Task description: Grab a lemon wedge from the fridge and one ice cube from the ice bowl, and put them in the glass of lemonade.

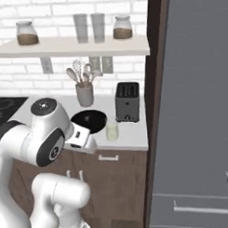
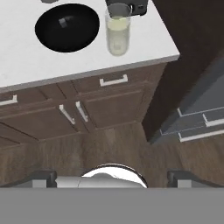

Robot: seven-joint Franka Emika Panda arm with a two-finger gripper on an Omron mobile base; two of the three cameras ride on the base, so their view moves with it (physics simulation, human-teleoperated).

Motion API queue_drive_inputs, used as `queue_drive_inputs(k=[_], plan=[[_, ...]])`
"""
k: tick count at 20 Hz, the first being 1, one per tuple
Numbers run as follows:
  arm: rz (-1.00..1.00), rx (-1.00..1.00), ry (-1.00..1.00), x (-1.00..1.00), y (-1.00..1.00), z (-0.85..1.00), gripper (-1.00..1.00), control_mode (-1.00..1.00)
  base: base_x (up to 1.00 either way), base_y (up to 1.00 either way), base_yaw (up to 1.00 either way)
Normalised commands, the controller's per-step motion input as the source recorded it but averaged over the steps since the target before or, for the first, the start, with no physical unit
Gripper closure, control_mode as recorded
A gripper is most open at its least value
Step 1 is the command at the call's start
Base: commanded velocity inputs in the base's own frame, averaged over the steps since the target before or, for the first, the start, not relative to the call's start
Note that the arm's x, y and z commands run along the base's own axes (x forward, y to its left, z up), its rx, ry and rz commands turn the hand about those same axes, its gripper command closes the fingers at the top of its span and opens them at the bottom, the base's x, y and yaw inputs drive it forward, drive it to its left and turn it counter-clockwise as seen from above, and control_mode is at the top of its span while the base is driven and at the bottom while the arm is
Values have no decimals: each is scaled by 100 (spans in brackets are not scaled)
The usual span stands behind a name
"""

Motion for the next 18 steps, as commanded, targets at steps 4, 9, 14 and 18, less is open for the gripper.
queue_drive_inputs(k=[4,9,14,18], plan=[[0,0,0,0,0,0,-100,100,-81,-39,-35],[0,0,0,0,0,0,-100,100,-6,-100,-19],[0,0,0,0,0,0,-100,100,22,-100,8],[0,0,0,0,0,0,-100,100,3,-100,23]])
